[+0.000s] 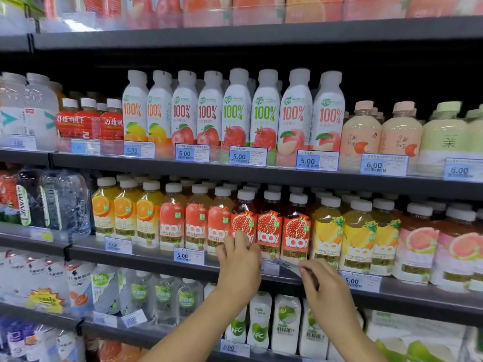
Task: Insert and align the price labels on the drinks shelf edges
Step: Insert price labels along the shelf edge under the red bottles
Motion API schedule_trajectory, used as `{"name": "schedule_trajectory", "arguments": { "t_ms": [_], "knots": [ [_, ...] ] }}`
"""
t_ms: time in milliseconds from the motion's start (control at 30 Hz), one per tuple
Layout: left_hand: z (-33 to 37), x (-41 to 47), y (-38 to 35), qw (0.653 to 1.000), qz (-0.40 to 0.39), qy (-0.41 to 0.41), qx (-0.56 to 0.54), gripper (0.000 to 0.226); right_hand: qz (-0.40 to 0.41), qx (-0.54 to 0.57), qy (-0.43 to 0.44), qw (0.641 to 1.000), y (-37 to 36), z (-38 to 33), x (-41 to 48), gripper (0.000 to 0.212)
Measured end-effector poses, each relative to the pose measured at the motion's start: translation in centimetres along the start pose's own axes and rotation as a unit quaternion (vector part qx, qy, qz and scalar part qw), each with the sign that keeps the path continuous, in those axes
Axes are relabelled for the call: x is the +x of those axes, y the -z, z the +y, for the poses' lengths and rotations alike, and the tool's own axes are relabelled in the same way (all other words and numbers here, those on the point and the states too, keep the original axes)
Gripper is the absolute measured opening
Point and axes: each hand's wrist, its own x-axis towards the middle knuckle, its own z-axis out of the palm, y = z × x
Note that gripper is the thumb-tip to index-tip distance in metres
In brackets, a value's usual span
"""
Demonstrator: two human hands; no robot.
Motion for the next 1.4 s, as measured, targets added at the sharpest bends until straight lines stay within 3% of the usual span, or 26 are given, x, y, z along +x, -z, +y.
{"name": "schedule_trajectory", "arguments": {
  "t_ms": [267,333,400,433,500,667,833,1033,1167,1400],
  "knots": [
    [0.2,0.0,0.3,1.000,0.017,-0.013,-0.014,0.033,0.016,0.011,-0.006,1.000,-0.4,0.1,-0.4,0.018],
    [0.2,-0.7,0.5,0.997,0.061,-0.042,-0.038,0.026,0.038,0.041,-0.028,0.998,-0.2,0.2,-0.5,0.018],
    [-0.4,-2.4,0.1,0.985,0.121,-0.100,-0.067,0.004,0.059,0.076,-0.065,0.993,0.2,0.1,-0.5,0.018],
    [-0.7,-3.5,-0.3,0.980,0.133,-0.126,-0.076,0.009,0.065,0.091,-0.080,0.991,0.4,0.1,-0.4,0.018],
    [-1.9,-5.5,-1.8,0.978,0.103,-0.170,-0.056,0.007,0.066,0.111,-0.095,0.987,0.5,0.0,-0.3,0.018],
    [-3.5,-6.9,-3.5,0.985,0.015,-0.170,-0.006,0.023,0.046,0.130,-0.113,0.984,-0.1,-0.2,0.2,0.015],
    [-3.4,-6.3,-2.6,0.990,0.013,-0.142,0.015,0.021,0.021,0.146,-0.123,0.981,-0.9,-0.7,0.8,0.015],
    [-4.2,-6.1,-2.7,0.984,-0.010,-0.176,0.028,0.032,0.016,0.181,-0.161,0.970,-1.5,-1.1,1.3,0.018],
    [-4.0,-5.8,-2.2,0.987,0.000,-0.163,0.006,0.034,0.012,0.190,-0.142,0.971,-1.7,-1.7,1.7,0.021],
    [-4.7,-5.6,-2.6,0.983,0.037,-0.180,-0.004,0.017,-0.029,0.153,-0.074,0.985,-2.3,-3.2,3.0,0.022]
  ]
}}
